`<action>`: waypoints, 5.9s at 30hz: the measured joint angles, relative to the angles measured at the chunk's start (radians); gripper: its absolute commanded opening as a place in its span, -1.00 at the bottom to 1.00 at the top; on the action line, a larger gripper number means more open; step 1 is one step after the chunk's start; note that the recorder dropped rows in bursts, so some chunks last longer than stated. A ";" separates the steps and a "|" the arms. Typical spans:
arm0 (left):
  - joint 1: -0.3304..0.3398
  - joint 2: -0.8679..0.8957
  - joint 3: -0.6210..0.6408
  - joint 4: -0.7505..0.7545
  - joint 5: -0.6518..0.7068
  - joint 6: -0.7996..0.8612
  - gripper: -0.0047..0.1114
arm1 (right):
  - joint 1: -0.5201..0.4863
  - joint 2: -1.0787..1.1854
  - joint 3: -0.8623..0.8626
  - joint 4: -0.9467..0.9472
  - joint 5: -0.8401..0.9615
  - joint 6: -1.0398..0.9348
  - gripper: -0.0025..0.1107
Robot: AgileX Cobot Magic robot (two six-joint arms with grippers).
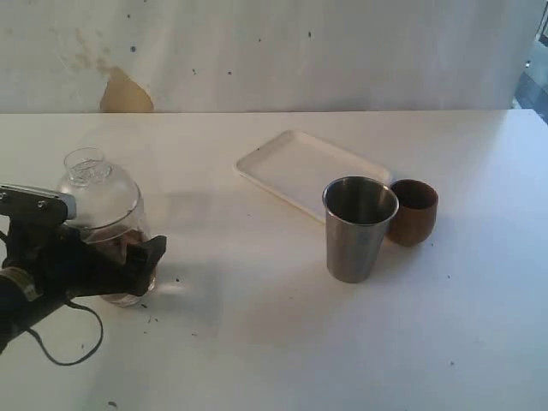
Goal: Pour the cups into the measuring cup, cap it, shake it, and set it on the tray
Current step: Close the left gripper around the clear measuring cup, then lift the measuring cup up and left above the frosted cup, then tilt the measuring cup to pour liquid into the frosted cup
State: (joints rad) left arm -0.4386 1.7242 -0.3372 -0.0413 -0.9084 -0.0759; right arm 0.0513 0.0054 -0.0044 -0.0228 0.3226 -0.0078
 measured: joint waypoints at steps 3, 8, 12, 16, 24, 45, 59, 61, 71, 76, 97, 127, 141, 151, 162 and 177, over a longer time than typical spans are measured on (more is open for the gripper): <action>0.000 0.021 -0.011 0.001 -0.012 -0.029 0.89 | 0.000 0.000 0.000 0.000 0.000 0.000 -0.96; 0.000 0.021 -0.012 0.001 -0.032 -0.052 0.89 | 0.000 0.000 0.000 0.000 0.000 0.000 -0.96; 0.000 0.021 -0.012 0.001 -0.041 -0.058 0.32 | 0.000 0.000 0.000 0.000 0.000 0.002 -0.96; 0.000 0.021 -0.012 0.001 -0.045 -0.059 -0.91 | 0.000 0.000 0.000 0.000 0.000 0.008 -0.96; 0.000 0.002 -0.012 0.041 -0.026 -0.111 -0.92 | 0.000 0.000 0.000 0.000 0.000 0.008 -0.96; 0.026 -0.323 -0.289 0.149 0.467 -0.143 -0.92 | 0.000 0.000 0.000 0.000 0.000 0.008 -0.96; 0.136 -0.389 -0.290 0.306 0.548 -0.207 -0.92 | 0.000 0.000 0.000 0.000 0.000 0.008 -0.96; 0.168 -0.396 -0.290 0.313 0.551 -0.212 -0.92 | 0.000 0.000 0.000 0.000 0.000 0.008 -0.96; 0.346 -0.417 -0.291 0.277 0.565 -0.046 -0.92 | 0.000 0.000 0.000 0.000 0.000 0.008 -0.96; 0.444 -0.403 -0.347 0.270 0.629 0.023 -0.92 | 0.000 0.000 0.000 0.000 0.000 0.008 -0.96; 0.456 0.082 -0.812 0.297 0.932 0.557 -0.92 | 0.000 0.000 0.000 0.000 0.000 0.026 -0.96; 0.429 0.112 -0.921 0.362 0.991 1.107 -0.92 | 0.000 0.000 0.000 0.000 0.000 0.026 -0.96; 0.429 0.112 -0.930 0.446 1.038 1.309 -0.92 | 0.000 0.000 0.000 0.000 0.000 0.026 -0.96; 0.429 0.112 -0.930 0.497 1.038 1.313 -0.92 | 0.000 0.000 0.000 0.000 0.000 0.026 -0.96; 0.429 0.112 -0.930 0.532 0.991 1.315 -0.92 | 0.000 0.000 0.000 0.000 0.000 0.026 -0.96; 0.429 0.093 -0.931 0.577 0.985 1.385 -0.92 | 0.000 0.000 0.000 0.000 0.000 0.026 -0.96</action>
State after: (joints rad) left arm -0.0098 1.8170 -1.2686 0.5356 0.0768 1.3089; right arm 0.0513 0.0054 -0.0044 -0.0228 0.3226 0.0182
